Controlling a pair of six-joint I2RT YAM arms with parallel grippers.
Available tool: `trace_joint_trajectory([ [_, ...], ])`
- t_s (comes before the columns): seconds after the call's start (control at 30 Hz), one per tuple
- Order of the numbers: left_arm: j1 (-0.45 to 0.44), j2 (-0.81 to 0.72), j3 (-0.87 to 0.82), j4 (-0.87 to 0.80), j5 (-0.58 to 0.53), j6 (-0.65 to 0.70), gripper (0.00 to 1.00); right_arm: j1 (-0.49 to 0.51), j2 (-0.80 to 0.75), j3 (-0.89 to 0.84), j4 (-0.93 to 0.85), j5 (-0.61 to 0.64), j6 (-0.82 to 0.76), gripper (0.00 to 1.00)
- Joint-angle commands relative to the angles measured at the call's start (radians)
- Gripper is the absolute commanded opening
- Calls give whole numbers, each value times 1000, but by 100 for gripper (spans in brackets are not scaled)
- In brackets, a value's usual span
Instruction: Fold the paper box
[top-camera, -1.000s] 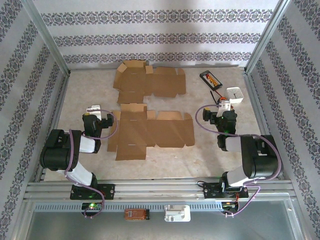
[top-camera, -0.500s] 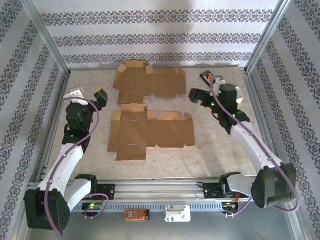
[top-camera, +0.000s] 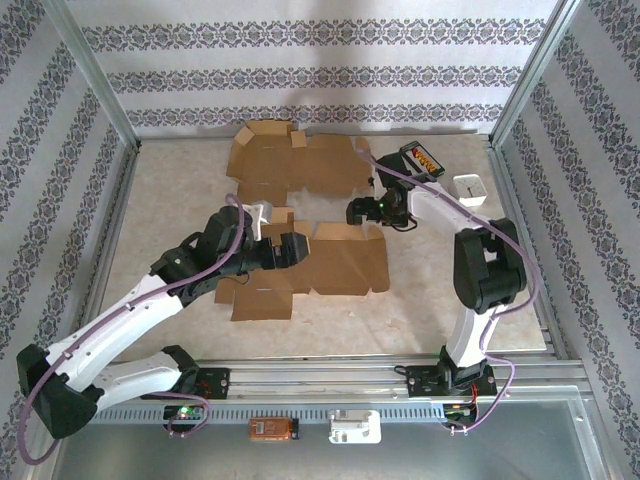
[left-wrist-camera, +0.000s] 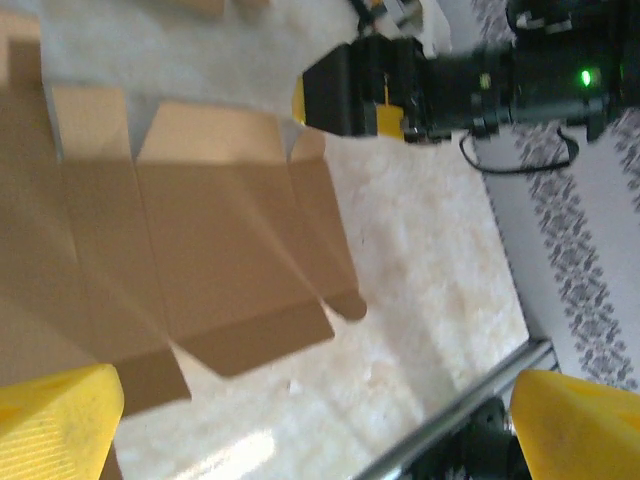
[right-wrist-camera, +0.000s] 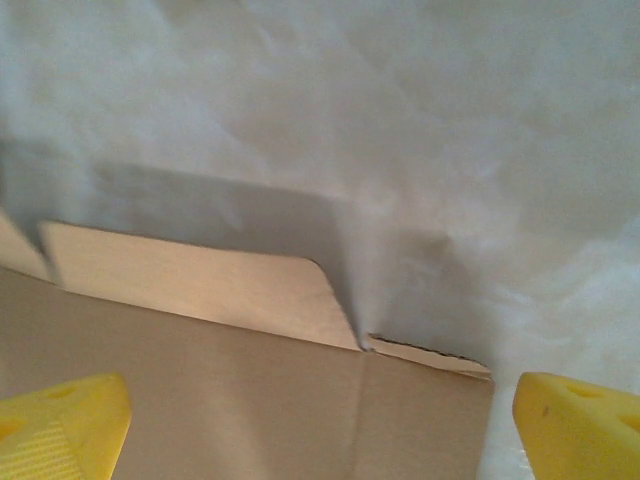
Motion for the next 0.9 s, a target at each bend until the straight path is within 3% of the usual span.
trace_joint_trajectory([
  [0.0, -20, -14, 10, -161, -14, -59, 99, 16, 27, 49, -68, -9, -197, 98],
  [0.2, -17, -133, -84, -184, -138, -124, 99, 90, 161, 249, -168, -4, -507, 98],
  [0.33, -4, -186, -94, -252, -201, -134, 99, 156, 276, 421, -258, -53, -622, 98],
  [0.6, 125, -293, -116, -351, -194, -181, 99, 249, 543, 857, -478, -159, -665, 98],
  [0.87, 174, -324, -139, -383, -161, -183, 99, 249, 632, 939, -572, -245, -680, 94],
])
